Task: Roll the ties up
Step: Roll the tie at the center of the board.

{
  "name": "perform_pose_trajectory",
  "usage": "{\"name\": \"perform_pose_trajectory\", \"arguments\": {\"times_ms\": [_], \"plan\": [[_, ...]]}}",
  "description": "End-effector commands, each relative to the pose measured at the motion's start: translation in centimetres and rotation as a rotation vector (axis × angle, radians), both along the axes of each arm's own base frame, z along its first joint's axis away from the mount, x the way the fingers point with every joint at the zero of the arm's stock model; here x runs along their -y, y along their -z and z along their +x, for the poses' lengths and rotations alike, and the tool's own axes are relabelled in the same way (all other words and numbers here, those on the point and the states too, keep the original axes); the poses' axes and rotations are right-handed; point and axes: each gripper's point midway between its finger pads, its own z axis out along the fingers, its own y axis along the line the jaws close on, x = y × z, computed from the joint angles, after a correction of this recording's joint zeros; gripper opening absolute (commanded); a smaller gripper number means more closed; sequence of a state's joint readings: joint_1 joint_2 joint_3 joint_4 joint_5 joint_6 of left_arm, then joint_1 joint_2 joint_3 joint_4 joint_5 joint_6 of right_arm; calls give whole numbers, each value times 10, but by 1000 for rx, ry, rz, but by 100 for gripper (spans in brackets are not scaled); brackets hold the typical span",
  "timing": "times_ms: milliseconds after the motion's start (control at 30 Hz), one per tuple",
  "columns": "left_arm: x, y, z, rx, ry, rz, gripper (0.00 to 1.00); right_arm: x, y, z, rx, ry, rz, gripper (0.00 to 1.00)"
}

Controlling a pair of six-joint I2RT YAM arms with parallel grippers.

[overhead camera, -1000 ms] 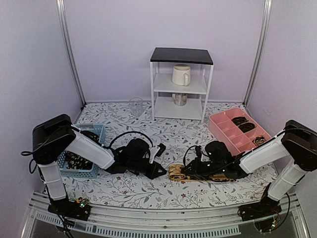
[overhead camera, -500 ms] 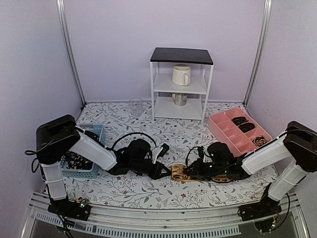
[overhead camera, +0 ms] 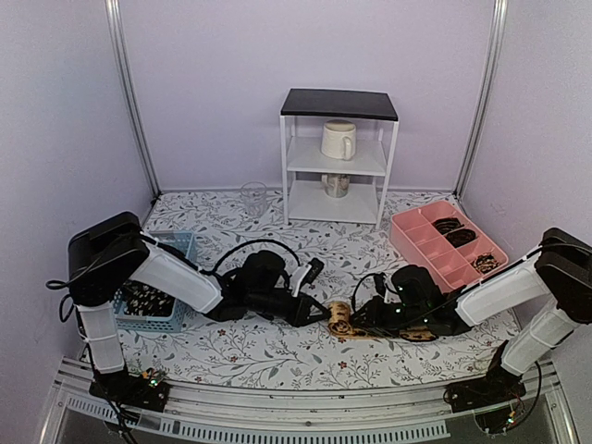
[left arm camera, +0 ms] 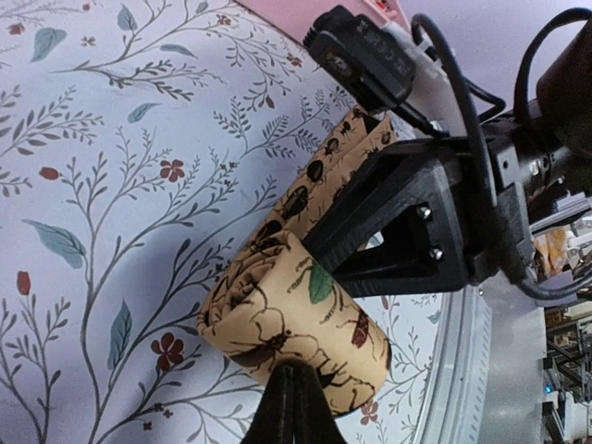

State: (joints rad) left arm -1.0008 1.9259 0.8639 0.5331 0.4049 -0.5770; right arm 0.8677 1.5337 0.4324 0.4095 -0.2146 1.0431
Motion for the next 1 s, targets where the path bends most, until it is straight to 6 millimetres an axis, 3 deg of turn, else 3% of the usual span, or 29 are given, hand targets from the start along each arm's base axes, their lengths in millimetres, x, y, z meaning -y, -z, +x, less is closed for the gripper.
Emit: {"name": "perform_pose_trajectory", "arguments": {"times_ms": [0,200,233,500,967], "plan": [[13,-9,-1,6,27,-31,0,4,-3,-1,26,-12,-6,20],[21,-12,-4,1,44,-34,0,6,1,-4,13,-21,-4,20],[20,4,-4,-17,45,-6,0,6,1,-5,12,-21,-4,20],[27,13,-10,-22,75,24,0,10,3,-9,6,-31,-5,20],[29,11,-9,-8,86,38,0,29,3,-11,41,7,-52,18]]}}
